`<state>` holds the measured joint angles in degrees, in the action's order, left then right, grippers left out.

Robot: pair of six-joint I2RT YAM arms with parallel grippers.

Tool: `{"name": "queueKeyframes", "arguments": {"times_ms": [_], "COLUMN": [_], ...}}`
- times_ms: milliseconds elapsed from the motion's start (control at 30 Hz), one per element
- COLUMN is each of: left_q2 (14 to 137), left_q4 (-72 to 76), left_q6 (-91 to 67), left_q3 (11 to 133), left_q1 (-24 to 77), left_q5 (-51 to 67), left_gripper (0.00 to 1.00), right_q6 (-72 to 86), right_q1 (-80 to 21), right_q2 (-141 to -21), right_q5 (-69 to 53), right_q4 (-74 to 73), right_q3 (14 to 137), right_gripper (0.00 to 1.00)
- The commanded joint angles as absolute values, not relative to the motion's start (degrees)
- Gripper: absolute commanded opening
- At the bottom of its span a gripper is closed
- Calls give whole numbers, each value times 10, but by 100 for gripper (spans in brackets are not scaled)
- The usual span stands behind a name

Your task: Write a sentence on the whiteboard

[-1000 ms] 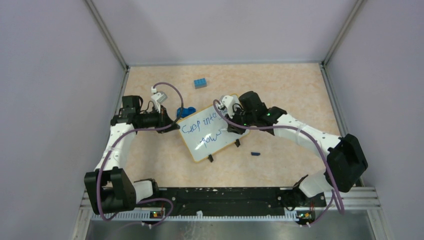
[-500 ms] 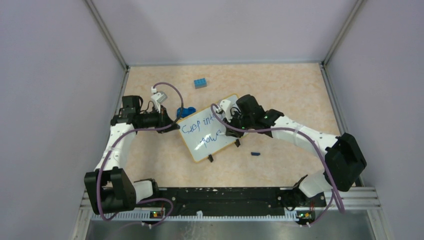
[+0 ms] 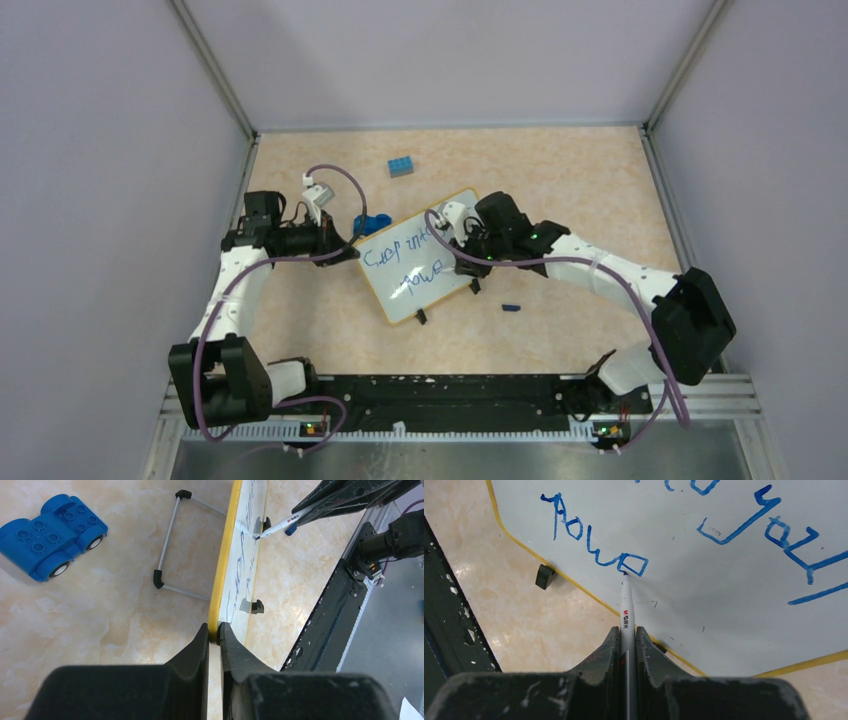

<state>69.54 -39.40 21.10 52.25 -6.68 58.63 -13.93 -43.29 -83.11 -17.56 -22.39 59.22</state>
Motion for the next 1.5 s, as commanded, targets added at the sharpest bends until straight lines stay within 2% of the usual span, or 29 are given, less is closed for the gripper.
{"name": "queueKeyframes", "arguments": {"times_ms": [0, 800, 1467], "left_q2": [699, 700, 698], "left_q4": [-393, -393, -393], "left_q6": [229, 228, 228], "left_q3": [510, 511, 511], "left_q1": [-62, -62, -62], "left_q5": [564, 565, 566], "left_gripper": [0, 0, 0], "right_q6": [-155, -160, -157], "right_q1": [-417, -400, -400], "right_q2": [-801, -759, -790], "right_q5": [-147, -202, -204], "right_q4": [-212, -238, -215], "right_q3": [589, 595, 616], "right_gripper": [0, 0, 0]}}
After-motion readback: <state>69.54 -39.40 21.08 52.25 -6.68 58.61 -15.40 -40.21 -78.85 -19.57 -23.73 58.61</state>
